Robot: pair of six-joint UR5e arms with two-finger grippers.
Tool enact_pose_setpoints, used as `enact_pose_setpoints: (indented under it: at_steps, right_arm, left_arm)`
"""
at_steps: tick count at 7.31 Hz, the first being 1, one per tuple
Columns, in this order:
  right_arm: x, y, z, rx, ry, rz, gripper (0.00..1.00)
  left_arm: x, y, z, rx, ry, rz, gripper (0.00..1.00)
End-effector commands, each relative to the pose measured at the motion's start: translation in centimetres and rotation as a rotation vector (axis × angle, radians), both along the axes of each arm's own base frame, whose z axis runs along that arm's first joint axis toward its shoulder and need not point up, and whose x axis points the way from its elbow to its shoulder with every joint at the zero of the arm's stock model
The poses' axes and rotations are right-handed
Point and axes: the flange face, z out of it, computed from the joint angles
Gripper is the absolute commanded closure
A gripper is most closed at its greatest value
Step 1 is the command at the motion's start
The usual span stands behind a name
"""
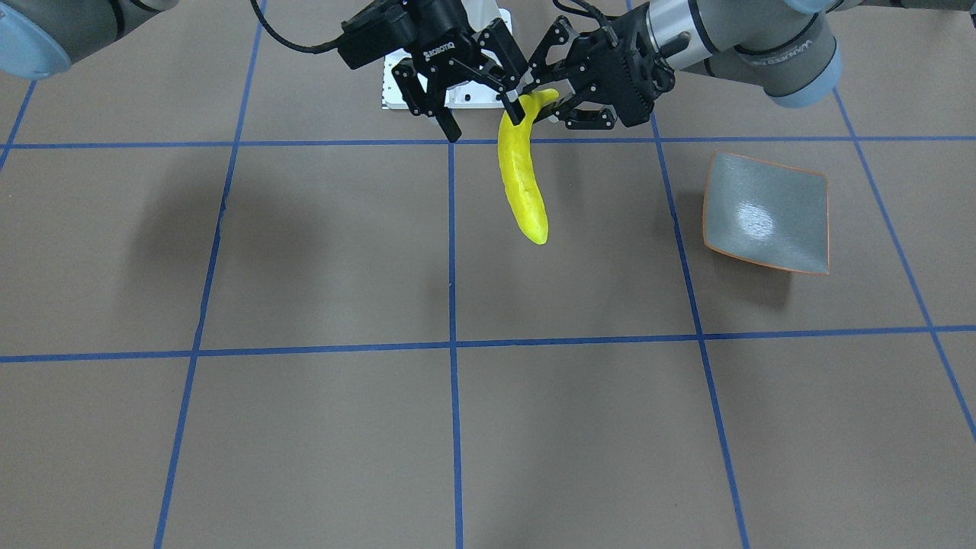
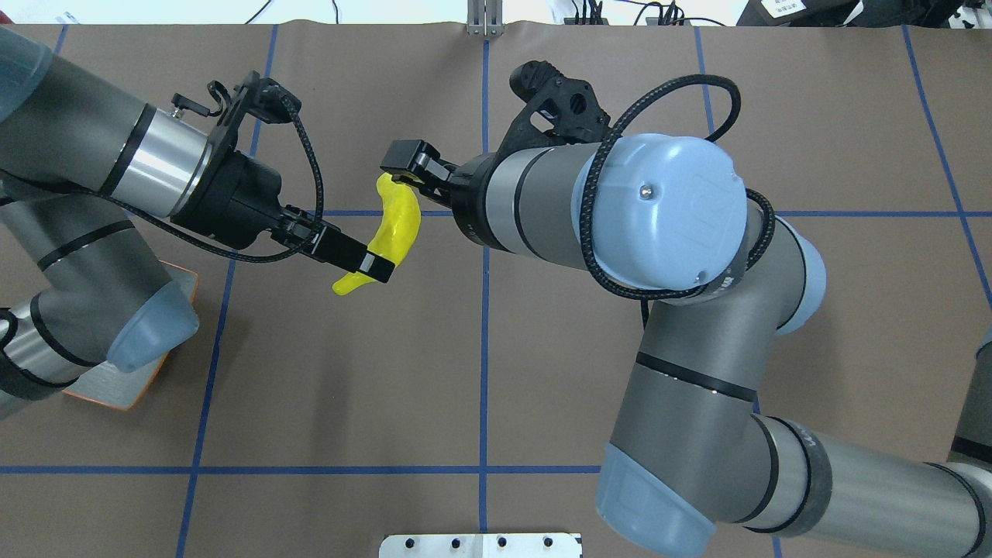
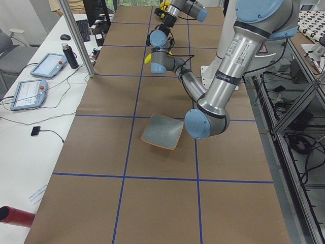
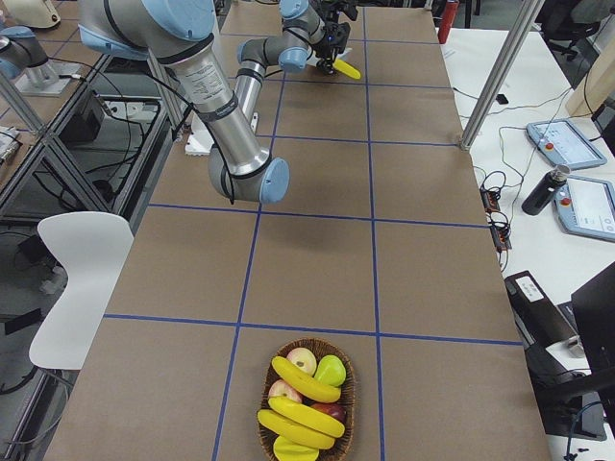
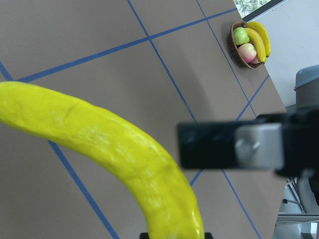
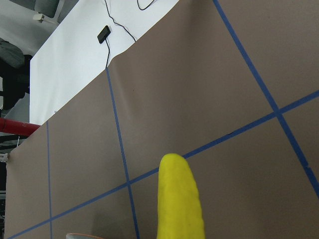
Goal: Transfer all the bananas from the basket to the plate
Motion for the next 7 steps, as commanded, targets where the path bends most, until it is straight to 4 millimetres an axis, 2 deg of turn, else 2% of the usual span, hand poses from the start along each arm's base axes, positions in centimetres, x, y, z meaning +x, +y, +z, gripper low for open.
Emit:
enact_pose_setpoints:
  at_steps: [1, 2, 3, 4, 5, 7]
  right_arm:
    - [4.0, -3.0, 4.9, 0.012, 0.089, -0.014, 0.0]
    - [6.2, -5.0, 7.7, 0.007, 0.141, -0.017, 0.0]
    - [8.7, -6.8, 11.0, 0.006, 0.201, -0.038, 0.0]
    - [11.2, -7.7, 13.8, 0.006, 0.245, -0.071, 0.0]
    - [13.4, -7.7, 16.9, 0.025, 0.299, -0.111, 0.0]
    - [18.2, -8.2, 23.5, 0.098, 0.445, -0.19, 0.0]
  left_arm:
    - [-3.3, 2.2, 5.6, -0.055, -0.059, -0.017, 1.0]
    - [-5.3, 3.3, 8.1, -0.088, -0.09, -0.032, 1.0]
    - [-7.7, 3.2, 10.6, -0.121, -0.122, -0.072, 1.0]
    - [-9.6, 3.7, 13.9, -0.143, -0.146, -0.099, 1.0]
    - [-11.0, 4.8, 17.6, -0.116, -0.185, -0.111, 1.0]
    - [-14.6, 5.2, 24.4, -0.063, -0.276, -0.15, 1.0]
